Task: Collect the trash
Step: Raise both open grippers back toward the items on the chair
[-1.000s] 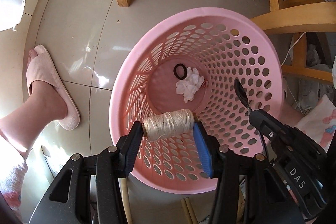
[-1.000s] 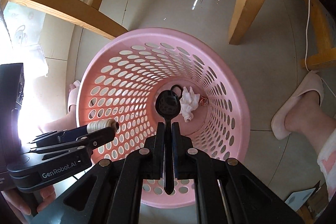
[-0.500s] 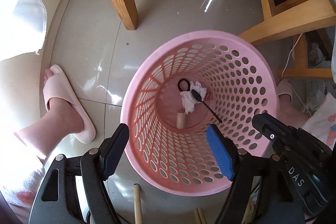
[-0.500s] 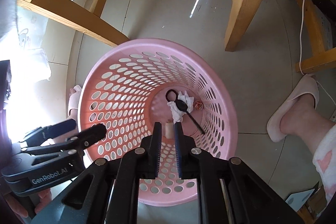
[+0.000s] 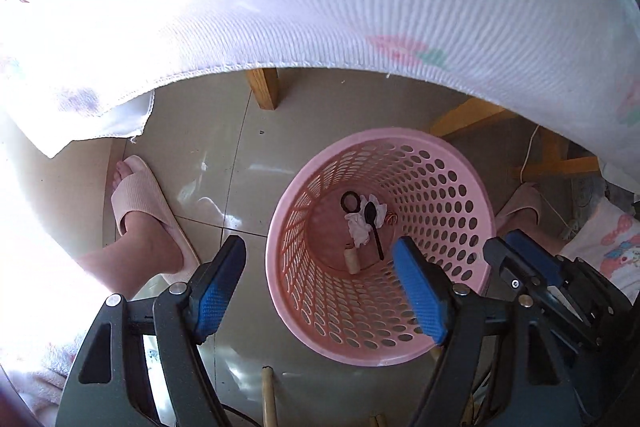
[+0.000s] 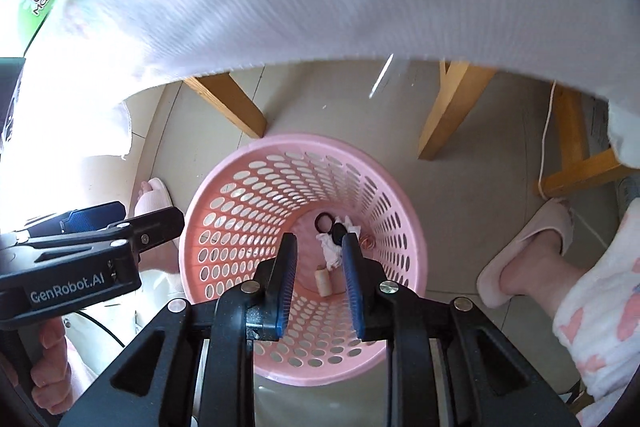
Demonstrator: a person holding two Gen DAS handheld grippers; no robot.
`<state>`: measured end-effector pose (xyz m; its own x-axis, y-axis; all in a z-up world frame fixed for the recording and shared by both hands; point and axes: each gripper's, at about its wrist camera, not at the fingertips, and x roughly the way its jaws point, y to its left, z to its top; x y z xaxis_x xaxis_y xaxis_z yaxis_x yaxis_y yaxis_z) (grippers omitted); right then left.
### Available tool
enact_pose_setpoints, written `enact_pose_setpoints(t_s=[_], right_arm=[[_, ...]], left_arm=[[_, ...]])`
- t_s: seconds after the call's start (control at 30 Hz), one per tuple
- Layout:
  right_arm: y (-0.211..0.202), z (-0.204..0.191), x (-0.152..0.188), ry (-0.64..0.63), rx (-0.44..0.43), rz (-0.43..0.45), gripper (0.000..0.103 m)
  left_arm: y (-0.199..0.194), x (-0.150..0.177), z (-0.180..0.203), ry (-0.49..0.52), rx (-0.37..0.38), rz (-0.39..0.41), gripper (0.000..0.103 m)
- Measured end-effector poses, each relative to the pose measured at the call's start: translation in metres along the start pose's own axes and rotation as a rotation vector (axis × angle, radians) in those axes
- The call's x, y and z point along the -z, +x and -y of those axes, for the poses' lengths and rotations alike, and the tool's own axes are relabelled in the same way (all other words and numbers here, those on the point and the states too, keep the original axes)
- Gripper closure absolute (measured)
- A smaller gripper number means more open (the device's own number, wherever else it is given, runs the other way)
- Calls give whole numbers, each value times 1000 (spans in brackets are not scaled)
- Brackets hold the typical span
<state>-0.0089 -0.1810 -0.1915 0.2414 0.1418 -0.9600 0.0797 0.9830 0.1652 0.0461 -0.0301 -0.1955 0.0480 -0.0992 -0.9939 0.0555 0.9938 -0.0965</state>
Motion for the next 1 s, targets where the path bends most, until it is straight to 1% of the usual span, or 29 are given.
enact_pose_setpoints(t_s=[0.07,0.2,0.23,0.3,0.33,0.43,0.57,0.63,0.7,0.83,0.9,0.97,1.0], right_arm=[[-9,-1,1,2,-4,9,78],[-22,-1,2,28,-37,-4,78],[-26,-2,3,25,-34,1,78],[-33,-8,4,-26,25,18,78],[-39,-11,4,-54,33,39,78],[-54,-13,3,-63,15,85,78],[-82,-16,2,-80,39,197,78],[-94,-19,4,-99,58,255,78],[-105,-20,6,-101,64,300,78],[-119,-20,10,-80,9,349,78],[-124,-21,9,-100,-44,368,78],[-123,-21,7,-97,-48,371,78],[-125,-21,6,-88,-51,388,78]], left_arm=[[-5,-1,1,2,5,8,28],[-17,0,3,18,-5,43,28],[-21,0,2,20,-10,58,28],[-30,0,2,17,-11,89,28],[-37,1,1,11,-19,120,28],[-63,2,1,-2,-95,255,28],[-92,3,0,7,-132,379,28],[-101,5,0,17,-146,418,28],[-108,6,-1,13,-142,450,28],[-123,8,-1,10,-125,508,28],[-129,9,0,18,-129,537,28],[-132,8,0,26,-131,570,28],[-135,9,0,27,-132,583,28]])
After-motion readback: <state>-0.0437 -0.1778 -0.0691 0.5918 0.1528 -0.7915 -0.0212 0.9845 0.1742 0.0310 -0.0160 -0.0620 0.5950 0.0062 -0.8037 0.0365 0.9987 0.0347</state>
